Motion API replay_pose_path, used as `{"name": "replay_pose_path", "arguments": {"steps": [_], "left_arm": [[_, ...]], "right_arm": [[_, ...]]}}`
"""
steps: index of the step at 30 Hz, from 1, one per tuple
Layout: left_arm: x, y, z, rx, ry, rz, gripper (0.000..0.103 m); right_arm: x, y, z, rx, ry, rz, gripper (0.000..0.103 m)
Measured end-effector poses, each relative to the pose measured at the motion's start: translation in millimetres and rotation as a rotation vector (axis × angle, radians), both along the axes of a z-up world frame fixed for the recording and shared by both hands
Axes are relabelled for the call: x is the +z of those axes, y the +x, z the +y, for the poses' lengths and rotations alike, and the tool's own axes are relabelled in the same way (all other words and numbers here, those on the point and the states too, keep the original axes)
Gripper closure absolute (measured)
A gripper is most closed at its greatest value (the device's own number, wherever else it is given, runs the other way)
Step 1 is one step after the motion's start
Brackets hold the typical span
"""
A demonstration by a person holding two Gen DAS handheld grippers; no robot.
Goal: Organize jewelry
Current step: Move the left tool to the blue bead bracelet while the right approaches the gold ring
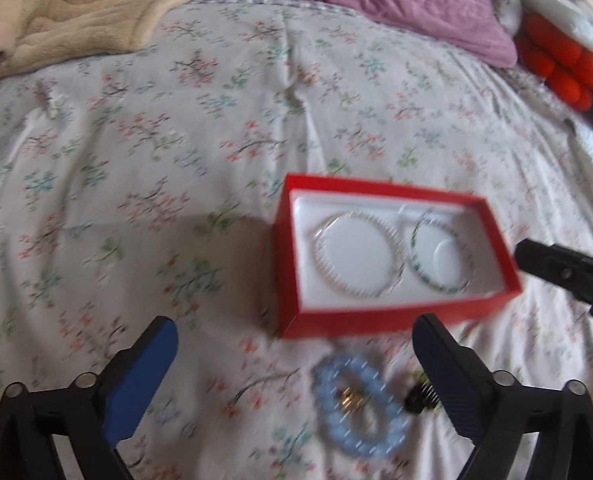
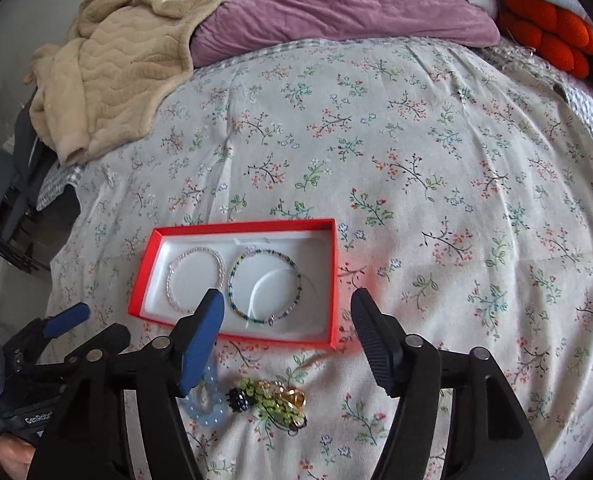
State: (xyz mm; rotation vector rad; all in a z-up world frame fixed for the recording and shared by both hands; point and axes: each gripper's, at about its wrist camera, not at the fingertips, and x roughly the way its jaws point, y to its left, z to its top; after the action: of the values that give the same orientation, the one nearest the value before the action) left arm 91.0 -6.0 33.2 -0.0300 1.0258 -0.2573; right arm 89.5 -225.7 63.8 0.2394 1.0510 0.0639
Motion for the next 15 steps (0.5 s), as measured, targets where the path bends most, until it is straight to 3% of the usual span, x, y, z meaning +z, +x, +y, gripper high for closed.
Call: {"name": "replay_pose_path", "arguments": {"steps": [8,15], "left_arm": [[-9,-16,16,0.057,0.043,0.061,0.001],[-15,-26,18,0.084,0.069,0.079,0.001]], "right_arm": [[-5,-24,14,0.003,-0.086,0.028,0.025],[-8,-37,19,-0.004,-0.083,0.052,0.022]]}}
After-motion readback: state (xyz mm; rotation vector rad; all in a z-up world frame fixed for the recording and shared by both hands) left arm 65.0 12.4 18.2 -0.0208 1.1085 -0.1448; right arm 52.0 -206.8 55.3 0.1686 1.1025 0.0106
